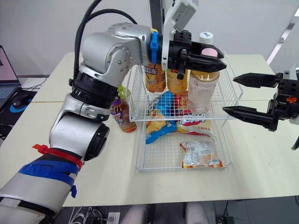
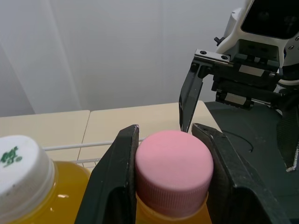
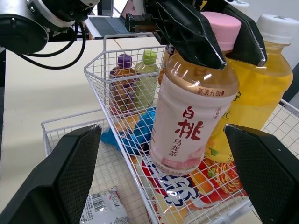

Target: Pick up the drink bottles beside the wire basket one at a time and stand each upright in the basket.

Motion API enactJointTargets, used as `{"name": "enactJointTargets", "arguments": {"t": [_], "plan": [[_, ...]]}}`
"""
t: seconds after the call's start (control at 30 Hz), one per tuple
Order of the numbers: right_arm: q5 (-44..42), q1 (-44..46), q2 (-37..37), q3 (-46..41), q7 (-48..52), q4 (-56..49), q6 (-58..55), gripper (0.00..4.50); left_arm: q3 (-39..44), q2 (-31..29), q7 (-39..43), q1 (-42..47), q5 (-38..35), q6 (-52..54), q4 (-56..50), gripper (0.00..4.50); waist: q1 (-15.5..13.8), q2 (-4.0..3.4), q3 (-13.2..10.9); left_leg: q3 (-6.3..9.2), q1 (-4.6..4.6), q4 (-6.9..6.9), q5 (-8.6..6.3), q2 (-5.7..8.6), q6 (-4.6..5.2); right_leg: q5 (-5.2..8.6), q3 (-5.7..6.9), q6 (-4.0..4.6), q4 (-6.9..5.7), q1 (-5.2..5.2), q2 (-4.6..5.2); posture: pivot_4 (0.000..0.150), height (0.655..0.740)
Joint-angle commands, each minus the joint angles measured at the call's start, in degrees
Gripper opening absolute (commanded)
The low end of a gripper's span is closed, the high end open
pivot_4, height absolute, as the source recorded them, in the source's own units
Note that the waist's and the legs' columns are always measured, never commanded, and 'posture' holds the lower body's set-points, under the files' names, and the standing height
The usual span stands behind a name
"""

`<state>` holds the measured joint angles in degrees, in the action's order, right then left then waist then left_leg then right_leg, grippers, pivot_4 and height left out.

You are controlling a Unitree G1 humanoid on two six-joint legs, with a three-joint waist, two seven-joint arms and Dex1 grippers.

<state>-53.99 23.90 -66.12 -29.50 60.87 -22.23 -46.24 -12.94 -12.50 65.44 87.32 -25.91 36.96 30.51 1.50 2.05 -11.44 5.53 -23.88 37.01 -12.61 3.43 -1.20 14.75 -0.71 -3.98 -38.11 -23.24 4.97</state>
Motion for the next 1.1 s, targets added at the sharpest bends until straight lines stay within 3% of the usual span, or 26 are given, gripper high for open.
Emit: {"name": "enactJointTargets", "arguments": {"t": [0.03, 0.23, 0.53, 0.57, 0.9, 1.1], "plan": [[0.4, 0.9, -1.1, -2.5, -1.1, 0.1, 1.2, 4.5, 1.2, 1.2, -0.6, 2.0, 2.4, -1.4, 3.2, 1.4, 0.0, 0.0, 0.0, 0.01, 0.0, 0.01, 0.0, 0.01, 0.0, -0.01, 0.0, -0.01, 0.0, 0.01, 0.0, 0.15, 0.74], [0.3, 1.9, -1.3, -2.5, -1.6, 1.1, 1.5, 4.5, 2.9, 1.4, 0.3, 2.8, 2.7, 0.7, 4.3, 1.4, 0.0, 0.0, 0.0, 0.01, 0.01, 0.0, 0.0, 0.01, 0.0, -0.01, -0.02, -0.02, 0.0, 0.01, 0.0, 0.15, 0.74], [0.7, 2.6, -1.1, -2.1, -1.9, 1.2, 1.7, 4.5, 5.7, 0.0, 4.1, 4.7, 0.5, 4.8, 1.8, 4.31, 0.1, -0.01, 0.0, 0.01, 0.0, -0.01, 0.0, 0.01, 0.0, -0.01, -0.01, -0.02, 0.0, -0.02, 0.0, 0.15, 0.74], [0.7, 2.6, -1.1, -2.2, -1.9, 1.2, 1.7, 4.5, 6.2, -0.3, 4.2, 5.1, 0.2, 5.3, 1.5, 4.46, 0.1, -0.01, 0.0, 0.02, -0.01, -0.01, 0.0, 0.01, 0.0, -0.01, -0.01, -0.02, 0.0, -0.02, 0.0, 0.15, 0.74], [1.1, 2.5, -1.0, -2.7, -2.0, 0.8, 2.2, 4.5, 12.5, -8.9, 6.0, 5.5, -5.5, 14.0, -6.0, 4.46, 0.2, -0.03, 0.0, 0.03, 0.0, 0.0, 0.0, 0.01, 0.0, -0.01, -0.02, -0.03, -0.01, -0.02, -0.01, 0.15, 0.74], [0.4, 2.3, -0.8, -3.8, -2.0, -0.2, 2.5, 4.5, 14.8, -20.2, 6.9, 1.2, -6.8, 17.3, -15.0, 4.46, 0.5, -0.09, 0.0, 0.01, 0.03, -0.04, 0.0, -0.04, -0.01, -0.01, -0.06, -0.02, -0.03, -0.06, -0.03, 0.15, 0.74]]}}
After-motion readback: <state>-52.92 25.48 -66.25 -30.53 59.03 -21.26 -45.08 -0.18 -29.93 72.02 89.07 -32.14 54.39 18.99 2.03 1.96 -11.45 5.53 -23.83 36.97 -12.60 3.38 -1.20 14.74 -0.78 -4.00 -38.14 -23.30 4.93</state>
